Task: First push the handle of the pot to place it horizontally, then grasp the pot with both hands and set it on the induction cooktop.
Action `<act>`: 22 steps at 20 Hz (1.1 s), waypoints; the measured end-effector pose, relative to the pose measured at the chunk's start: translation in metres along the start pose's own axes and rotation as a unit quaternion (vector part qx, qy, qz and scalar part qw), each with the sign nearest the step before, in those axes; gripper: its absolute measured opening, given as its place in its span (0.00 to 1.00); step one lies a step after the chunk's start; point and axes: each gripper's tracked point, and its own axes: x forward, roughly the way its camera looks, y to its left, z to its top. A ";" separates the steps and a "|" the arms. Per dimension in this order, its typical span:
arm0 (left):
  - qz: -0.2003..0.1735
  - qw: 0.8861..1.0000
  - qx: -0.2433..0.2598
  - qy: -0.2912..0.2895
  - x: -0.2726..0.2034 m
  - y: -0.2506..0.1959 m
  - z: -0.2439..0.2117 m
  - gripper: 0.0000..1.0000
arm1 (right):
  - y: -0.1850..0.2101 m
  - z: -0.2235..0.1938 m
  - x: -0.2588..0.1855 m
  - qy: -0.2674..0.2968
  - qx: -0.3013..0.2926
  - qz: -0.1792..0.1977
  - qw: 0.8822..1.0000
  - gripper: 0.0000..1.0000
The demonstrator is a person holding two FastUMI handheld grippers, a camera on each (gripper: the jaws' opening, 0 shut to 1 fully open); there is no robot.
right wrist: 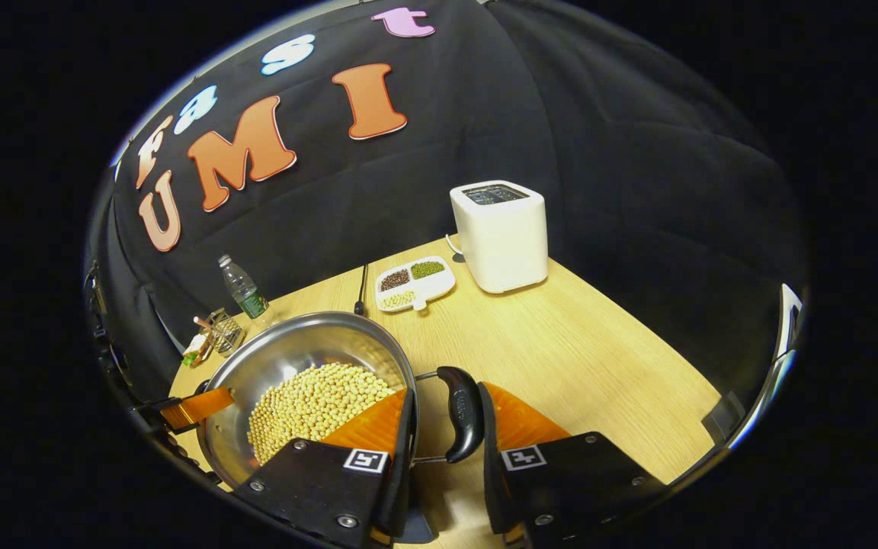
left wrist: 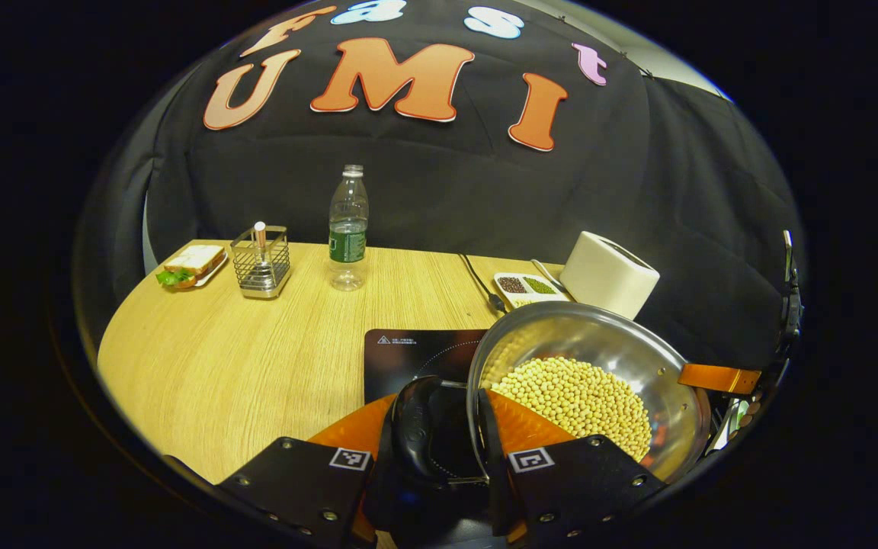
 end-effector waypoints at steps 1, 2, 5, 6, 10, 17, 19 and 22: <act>0.003 1.000 0.009 0.001 -0.002 -0.001 0.001 0.53 | 0.000 -0.001 0.000 -0.001 -0.002 0.000 1.000 0.46; 0.006 0.999 0.028 -0.014 -0.004 -0.001 0.011 0.55 | 0.000 0.000 0.000 -0.001 -0.003 -0.002 1.000 0.47; 0.041 0.993 0.082 -0.076 -0.027 -0.002 0.052 0.76 | 0.001 0.008 -0.005 -0.011 -0.009 -0.013 1.000 0.57; 0.051 0.990 0.091 -0.095 -0.038 -0.002 0.065 0.83 | 0.002 0.017 -0.015 -0.022 -0.014 -0.020 0.999 0.60; 0.041 0.984 0.074 -0.159 -0.088 -0.018 0.113 0.85 | 0.016 0.061 -0.049 -0.083 -0.035 -0.027 0.996 0.95; 0.070 0.964 0.078 -0.244 -0.191 -0.010 0.181 0.84 | 0.080 0.126 -0.133 -0.181 -0.059 0.029 0.981 0.95; 0.069 0.961 0.059 -0.259 -0.218 -0.006 0.192 0.84 | 0.097 0.137 -0.157 -0.204 -0.064 0.043 0.976 0.95; 0.075 0.955 0.049 -0.281 -0.258 0.004 0.206 0.84 | 0.119 0.153 -0.189 -0.238 -0.080 0.054 0.966 0.95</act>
